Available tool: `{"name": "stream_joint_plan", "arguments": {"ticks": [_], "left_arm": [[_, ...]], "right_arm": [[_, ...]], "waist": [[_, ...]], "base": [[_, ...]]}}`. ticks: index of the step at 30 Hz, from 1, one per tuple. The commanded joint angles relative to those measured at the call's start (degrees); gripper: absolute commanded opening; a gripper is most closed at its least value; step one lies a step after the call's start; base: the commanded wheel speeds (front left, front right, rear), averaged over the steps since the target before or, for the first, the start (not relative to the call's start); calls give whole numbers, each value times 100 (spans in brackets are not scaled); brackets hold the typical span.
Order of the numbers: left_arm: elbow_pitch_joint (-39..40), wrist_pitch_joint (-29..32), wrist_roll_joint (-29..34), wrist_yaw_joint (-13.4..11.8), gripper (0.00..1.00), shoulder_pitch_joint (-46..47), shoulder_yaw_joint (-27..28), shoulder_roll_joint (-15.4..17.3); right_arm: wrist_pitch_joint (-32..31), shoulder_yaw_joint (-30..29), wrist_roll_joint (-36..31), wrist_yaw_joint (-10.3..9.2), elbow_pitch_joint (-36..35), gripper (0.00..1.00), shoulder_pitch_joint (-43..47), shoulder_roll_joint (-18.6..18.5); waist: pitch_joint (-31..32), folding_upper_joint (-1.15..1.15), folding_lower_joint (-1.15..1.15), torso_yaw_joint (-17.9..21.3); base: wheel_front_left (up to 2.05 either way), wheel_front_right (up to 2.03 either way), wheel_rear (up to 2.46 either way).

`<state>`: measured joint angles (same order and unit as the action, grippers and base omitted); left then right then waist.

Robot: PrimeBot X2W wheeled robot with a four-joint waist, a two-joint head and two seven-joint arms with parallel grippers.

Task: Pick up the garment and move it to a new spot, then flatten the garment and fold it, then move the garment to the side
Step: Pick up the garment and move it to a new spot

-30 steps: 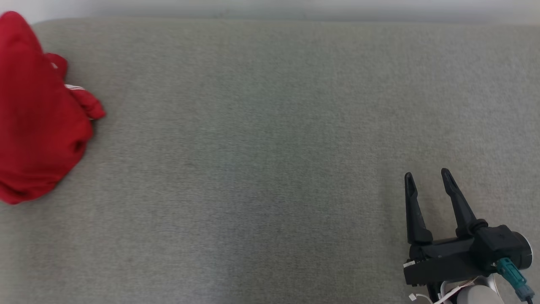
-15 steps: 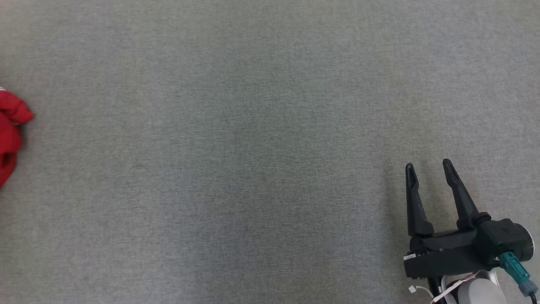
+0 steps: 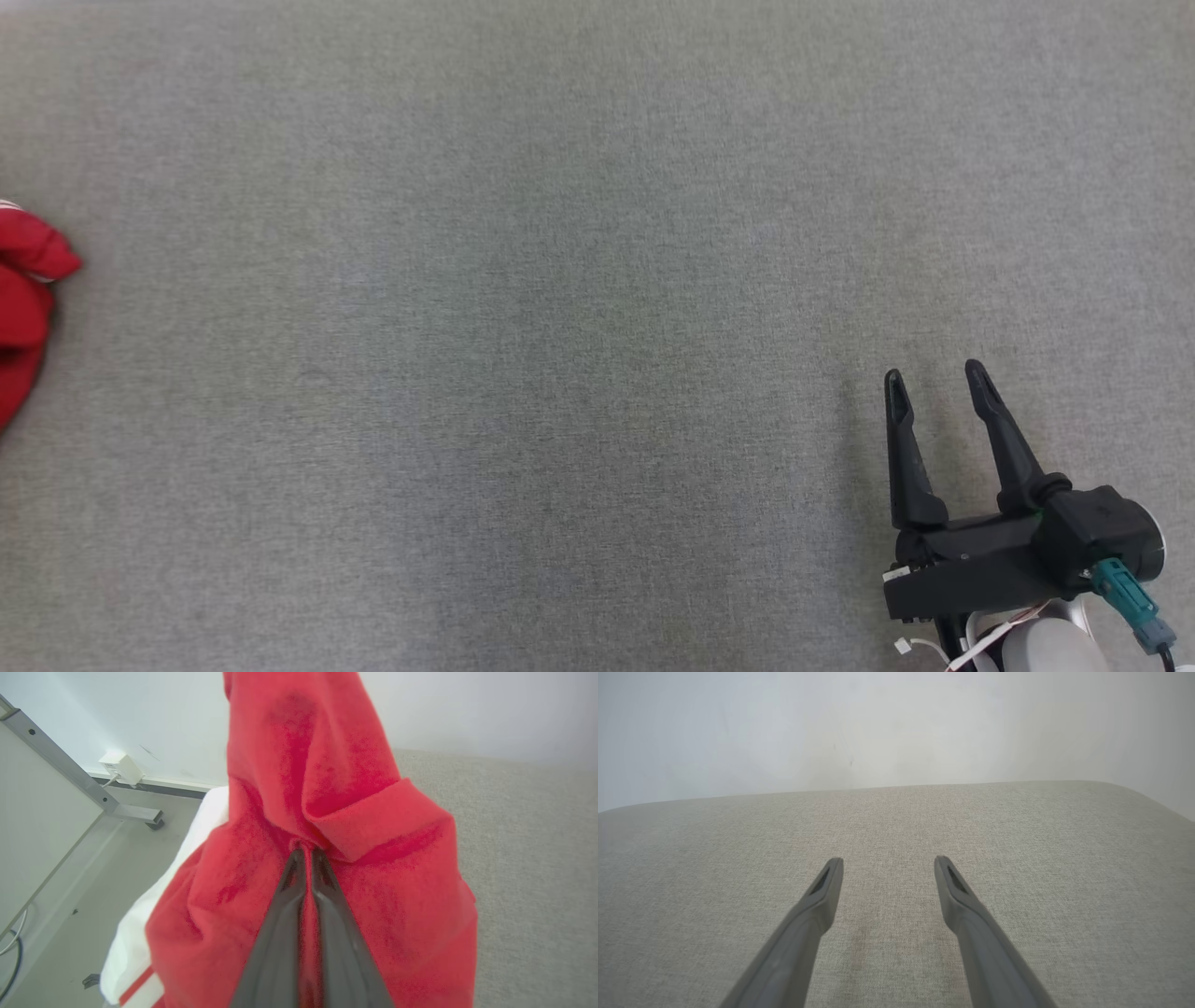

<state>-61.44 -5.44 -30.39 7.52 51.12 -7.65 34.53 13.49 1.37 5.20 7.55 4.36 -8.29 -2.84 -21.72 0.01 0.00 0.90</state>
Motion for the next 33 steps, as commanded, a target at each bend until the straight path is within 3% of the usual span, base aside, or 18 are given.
{"name": "stream_joint_plan", "arguments": {"ticks": [1,11,16,24,33], "left_arm": [[8,-146,-23,-11,0,146,-87,78],[633,-804,-6,-11,0,812,-621,346],[1170,-880,119,-11,0,1184,-853,327],[2478,-429,222,-44,0,1774,-1211,-67],[3713,180,25,-265,0,1584,-1573,-839]], "right_arm": [[21,22,50,-12,44,100,0,-8],[122,161,338,-12,402,100,132,-9],[152,143,457,-12,554,100,211,-9],[175,129,737,-12,653,100,370,-8],[169,182,958,-12,570,100,500,-7]], "waist": [[135,-1,0,-79],[764,-1,0,-235],[1048,-1,0,-194],[1363,-1,0,261],[1408,-1,0,1107]], "base": [[0,0,0],[0,0,0],[0,0,0],[0,0,0],[0,0,0]]}}
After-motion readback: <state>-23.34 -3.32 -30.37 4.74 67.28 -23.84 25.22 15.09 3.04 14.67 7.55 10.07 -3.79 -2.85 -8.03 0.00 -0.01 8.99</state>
